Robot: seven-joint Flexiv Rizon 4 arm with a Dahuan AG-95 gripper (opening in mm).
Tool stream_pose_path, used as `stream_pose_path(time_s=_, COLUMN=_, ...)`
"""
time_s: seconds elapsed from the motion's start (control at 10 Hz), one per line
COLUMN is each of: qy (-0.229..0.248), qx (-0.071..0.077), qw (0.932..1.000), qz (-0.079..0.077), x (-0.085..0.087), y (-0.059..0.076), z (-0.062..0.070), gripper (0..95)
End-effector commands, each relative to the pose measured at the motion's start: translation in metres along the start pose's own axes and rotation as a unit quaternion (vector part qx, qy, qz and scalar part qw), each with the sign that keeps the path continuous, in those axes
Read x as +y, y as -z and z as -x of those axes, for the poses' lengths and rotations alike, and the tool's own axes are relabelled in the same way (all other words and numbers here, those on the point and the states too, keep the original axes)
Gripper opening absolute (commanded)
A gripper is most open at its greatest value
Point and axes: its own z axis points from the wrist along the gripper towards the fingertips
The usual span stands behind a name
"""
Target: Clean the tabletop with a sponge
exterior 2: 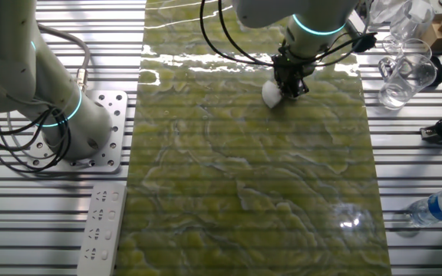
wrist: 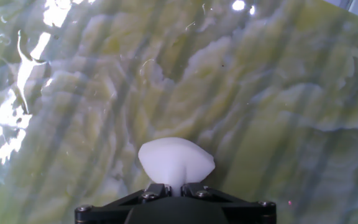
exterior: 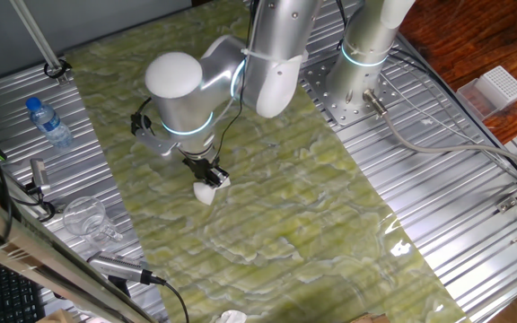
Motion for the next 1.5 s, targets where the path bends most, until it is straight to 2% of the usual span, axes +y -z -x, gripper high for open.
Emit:
stream_pose_path(time_s=0.1, qy=0.008, qx=-0.001, qw=1.0, qz=0.003, x=0.001, y=0.0, z=0.001, gripper=0.0)
stream_pose_path(time_s=0.2, qy=0.012, qx=0.003, qw=0.9998, qz=-0.012, x=0.001, y=0.0, z=0.001, gripper=0.0)
stream_pose_path(time_s=0.3, qy=0.011, qx=0.001, qw=0.9998, qz=-0.014, x=0.001, y=0.0, z=0.001, gripper=0.0)
stream_pose_path(time_s=0.4, qy=0.0, qx=-0.003, qw=1.0, qz=-0.003, x=0.001, y=0.0, z=0.001, gripper=0.0)
stream_pose_path(time_s=0.8, qy=-0.026, qx=-0.004, qw=0.9996, qz=0.006, x=0.003, y=-0.001, z=0.006, gripper=0.0)
stream_pose_path(time_s=1.0, qy=-0.034, qx=-0.011, qw=0.9992, qz=0.018, x=0.008, y=0.004, z=0.013, gripper=0.0)
stream_pose_path(time_s=1.3, qy=-0.042, qx=-0.006, qw=0.999, qz=0.016, x=0.024, y=0.011, z=0.029, gripper=0.0)
stream_pose_path(time_s=1.5, qy=-0.03, qx=-0.01, qw=0.9994, qz=0.016, x=0.028, y=0.01, z=0.034, gripper=0.0)
